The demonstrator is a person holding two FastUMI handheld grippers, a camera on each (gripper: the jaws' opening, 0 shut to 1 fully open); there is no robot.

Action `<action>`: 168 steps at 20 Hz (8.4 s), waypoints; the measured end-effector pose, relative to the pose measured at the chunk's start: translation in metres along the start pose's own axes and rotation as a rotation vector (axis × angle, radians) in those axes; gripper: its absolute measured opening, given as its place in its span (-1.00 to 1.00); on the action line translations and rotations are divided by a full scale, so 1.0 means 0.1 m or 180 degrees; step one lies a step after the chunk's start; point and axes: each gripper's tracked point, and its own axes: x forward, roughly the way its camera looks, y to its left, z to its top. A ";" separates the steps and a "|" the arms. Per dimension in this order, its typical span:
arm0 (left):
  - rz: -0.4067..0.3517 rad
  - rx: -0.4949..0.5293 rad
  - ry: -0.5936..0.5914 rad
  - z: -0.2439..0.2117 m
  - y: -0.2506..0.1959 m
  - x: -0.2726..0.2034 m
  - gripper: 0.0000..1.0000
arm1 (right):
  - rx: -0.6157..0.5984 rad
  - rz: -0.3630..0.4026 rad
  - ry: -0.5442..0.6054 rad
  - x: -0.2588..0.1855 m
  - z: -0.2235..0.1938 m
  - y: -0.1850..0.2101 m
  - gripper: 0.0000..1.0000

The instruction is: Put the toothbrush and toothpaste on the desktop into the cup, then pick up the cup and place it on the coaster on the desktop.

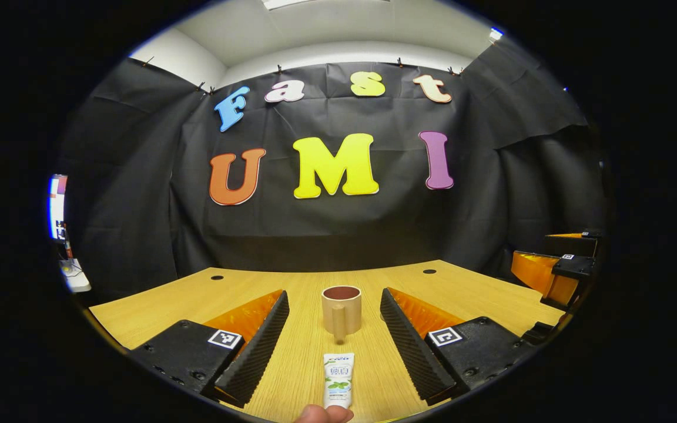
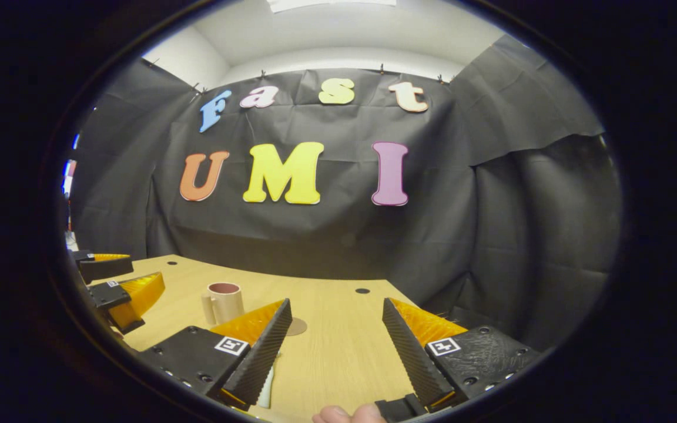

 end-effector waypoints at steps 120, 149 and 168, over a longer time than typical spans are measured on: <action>-0.0269 -0.0632 0.0006 0.12 0.03 2.11 -0.19 | 0.0669 0.0348 0.1516 0.44 -1.14 -0.06 -1.00; 0.0235 -0.0654 0.0313 -0.22 1.08 0.70 0.96 | 0.0788 0.2039 0.0103 1.42 0.83 2.67 -1.00; 0.0355 -0.0471 0.0416 -0.35 1.33 0.82 0.96 | 0.0594 0.1704 -0.0397 2.54 0.41 2.84 -1.00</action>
